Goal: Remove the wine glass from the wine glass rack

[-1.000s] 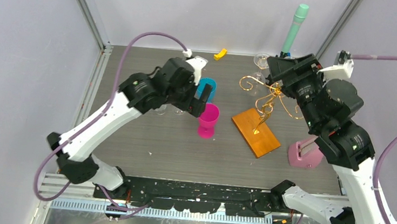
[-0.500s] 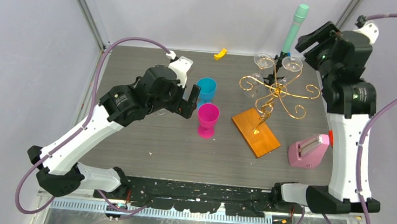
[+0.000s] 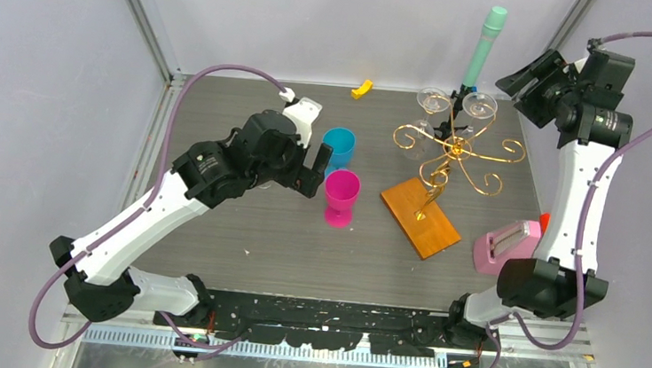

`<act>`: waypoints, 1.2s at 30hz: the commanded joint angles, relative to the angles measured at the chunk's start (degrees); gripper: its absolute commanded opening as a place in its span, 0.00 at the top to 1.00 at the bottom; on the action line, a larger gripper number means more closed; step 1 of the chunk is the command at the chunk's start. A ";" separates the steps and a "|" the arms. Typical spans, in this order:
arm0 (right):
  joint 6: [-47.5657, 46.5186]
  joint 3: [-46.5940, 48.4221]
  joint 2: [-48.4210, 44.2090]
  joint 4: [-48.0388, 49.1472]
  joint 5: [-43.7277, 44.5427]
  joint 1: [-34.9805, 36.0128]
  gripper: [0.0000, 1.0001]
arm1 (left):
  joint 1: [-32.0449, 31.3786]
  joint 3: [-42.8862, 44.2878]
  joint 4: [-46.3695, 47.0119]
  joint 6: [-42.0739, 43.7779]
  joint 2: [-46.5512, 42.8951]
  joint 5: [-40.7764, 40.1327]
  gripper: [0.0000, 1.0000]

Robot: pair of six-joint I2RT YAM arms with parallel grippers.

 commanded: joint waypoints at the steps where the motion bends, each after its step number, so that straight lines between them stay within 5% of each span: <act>1: -3.80 0.07 1.36 0.70 -10.74 -0.89 0.29 | -0.08 -0.61 3.12 0.33 0.19 -0.22 0.00; 17: -4.72 -3.12 5.18 3.08 -24.66 -2.14 0.52 | -0.08 -1.67 2.75 -0.29 0.09 0.04 0.00; 36: 2.47 -6.64 2.23 11.38 -22.40 -2.68 0.93 | -0.08 -2.31 2.70 -0.38 -1.08 -0.22 0.00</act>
